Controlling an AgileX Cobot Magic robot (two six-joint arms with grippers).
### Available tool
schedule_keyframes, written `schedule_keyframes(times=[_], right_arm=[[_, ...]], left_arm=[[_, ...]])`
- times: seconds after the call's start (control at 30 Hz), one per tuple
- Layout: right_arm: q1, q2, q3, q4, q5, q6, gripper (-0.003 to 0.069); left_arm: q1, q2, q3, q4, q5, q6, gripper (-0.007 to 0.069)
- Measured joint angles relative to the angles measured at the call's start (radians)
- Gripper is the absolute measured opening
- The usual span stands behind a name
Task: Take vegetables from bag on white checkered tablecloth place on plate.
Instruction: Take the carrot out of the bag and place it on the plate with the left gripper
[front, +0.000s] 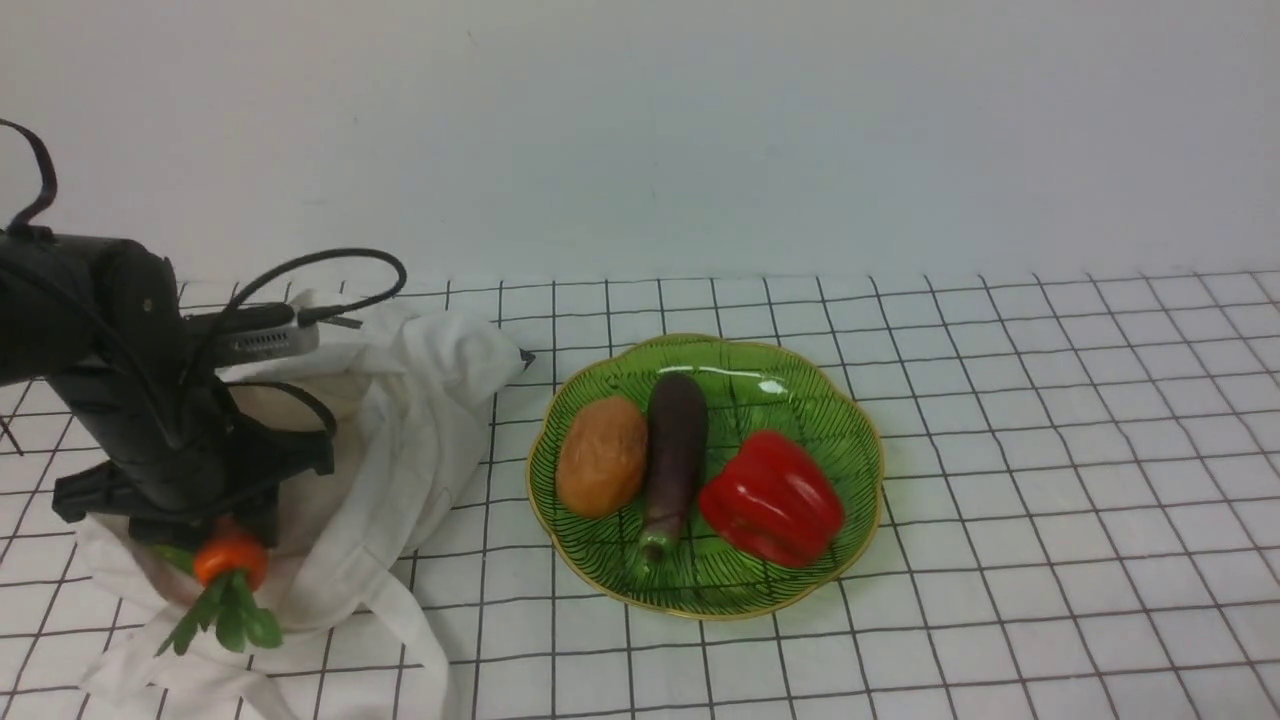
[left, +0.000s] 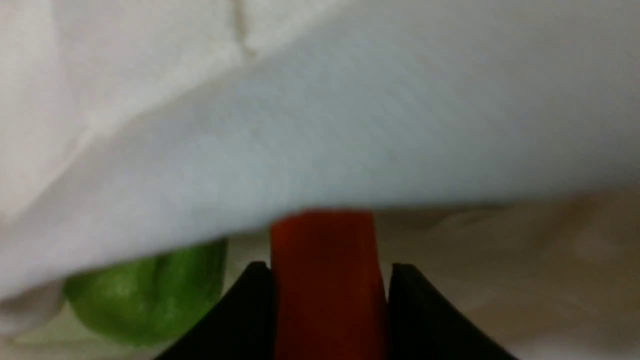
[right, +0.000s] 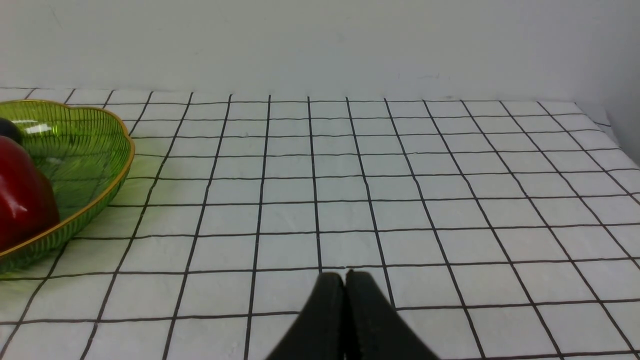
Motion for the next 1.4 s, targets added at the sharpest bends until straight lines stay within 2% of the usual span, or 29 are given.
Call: schedule_keyframes(times=[0.27,0.33,0.43,0.53,0.63,0.7,0.73,0.77,0.8,0.97,1.2,1.4], right_arm=[[0.000,0.000,0.000,0.000,0.000,0.000,-0.0016],[0.000,0.000,0.000,0.000,0.000,0.000,-0.0016],[0.000,0.000,0.000,0.000,-0.001,0.000,-0.0016],[0.000,0.000,0.000,0.000,-0.001,0.000,-0.0016],[0.000,0.000,0.000,0.000,-0.001,0.000,-0.0016],[0.000,0.000,0.000,0.000,-0.001,0.000,-0.0016],[0.000,0.000,0.000,0.000,-0.001,0.000,-0.0016],[0.000,0.000,0.000,0.000,-0.001,0.000,-0.0016],[0.000,0.000,0.000,0.000,-0.001,0.000,-0.0016],[0.000,0.000,0.000,0.000,-0.001,0.000,-0.0016],[0.000,0.000,0.000,0.000,-0.001,0.000,-0.0016],[0.000,0.000,0.000,0.000,-0.001,0.000,-0.0016]], left_arm=[[0.000,-0.219,-0.001,-0.091,0.100,0.107,0.0265],[0.000,-0.282,-0.008,-0.147,0.133,0.145,0.0265],[-0.031,-0.377,-0.031,-0.279,0.148,0.281,0.0265],[-0.104,-0.410,-0.044,-0.399,0.134,0.431,0.0265],[-0.232,-0.381,-0.049,-0.562,0.041,0.636,0.0265],[-0.279,-0.353,-0.049,-0.631,-0.003,0.711,0.0265],[-0.285,-0.348,-0.049,-0.631,-0.009,0.711,0.0265],[-0.337,-0.305,-0.049,-0.707,-0.059,0.785,0.0265],[-0.352,-0.278,-0.049,-0.740,-0.085,0.807,0.0265],[-0.422,-0.090,-0.105,-0.871,-0.194,0.851,0.0265],[-0.444,0.181,-0.288,-0.894,-0.228,0.855,0.0265],[-0.444,0.282,-0.349,-0.895,-0.294,0.834,0.0265]])
